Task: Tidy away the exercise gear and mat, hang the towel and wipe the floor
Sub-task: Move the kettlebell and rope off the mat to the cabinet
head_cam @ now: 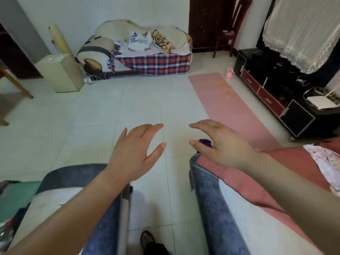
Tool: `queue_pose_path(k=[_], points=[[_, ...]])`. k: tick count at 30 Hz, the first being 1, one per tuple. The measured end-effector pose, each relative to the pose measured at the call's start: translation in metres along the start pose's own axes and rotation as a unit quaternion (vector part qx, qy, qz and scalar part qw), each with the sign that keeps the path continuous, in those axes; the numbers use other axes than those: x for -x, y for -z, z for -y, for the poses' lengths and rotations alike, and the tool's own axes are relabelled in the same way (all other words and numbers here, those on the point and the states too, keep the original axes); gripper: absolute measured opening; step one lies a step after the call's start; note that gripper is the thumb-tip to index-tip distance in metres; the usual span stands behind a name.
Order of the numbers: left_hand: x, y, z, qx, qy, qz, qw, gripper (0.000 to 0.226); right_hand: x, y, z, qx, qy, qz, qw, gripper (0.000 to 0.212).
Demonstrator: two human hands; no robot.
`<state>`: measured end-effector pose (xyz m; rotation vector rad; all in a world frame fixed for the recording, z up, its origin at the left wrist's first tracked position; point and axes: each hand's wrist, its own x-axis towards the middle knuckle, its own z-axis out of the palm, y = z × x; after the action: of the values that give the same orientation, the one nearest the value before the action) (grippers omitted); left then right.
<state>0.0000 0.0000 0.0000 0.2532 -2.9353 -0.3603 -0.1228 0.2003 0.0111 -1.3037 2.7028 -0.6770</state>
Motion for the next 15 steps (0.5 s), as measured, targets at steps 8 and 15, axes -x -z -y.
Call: queue_pose_path(k=[8,15], points=[[0.006,-0.018,0.105,0.043,0.072,-0.001,0.996,0.060,-0.074,-0.065,0.042,-0.013,-0.004,0.089,0.996,0.054],[0.011,-0.001,0.192,0.074,0.135,-0.009,0.988,0.061,-0.139,-0.110,0.085,-0.052,0.002,0.134,0.990,0.053]])
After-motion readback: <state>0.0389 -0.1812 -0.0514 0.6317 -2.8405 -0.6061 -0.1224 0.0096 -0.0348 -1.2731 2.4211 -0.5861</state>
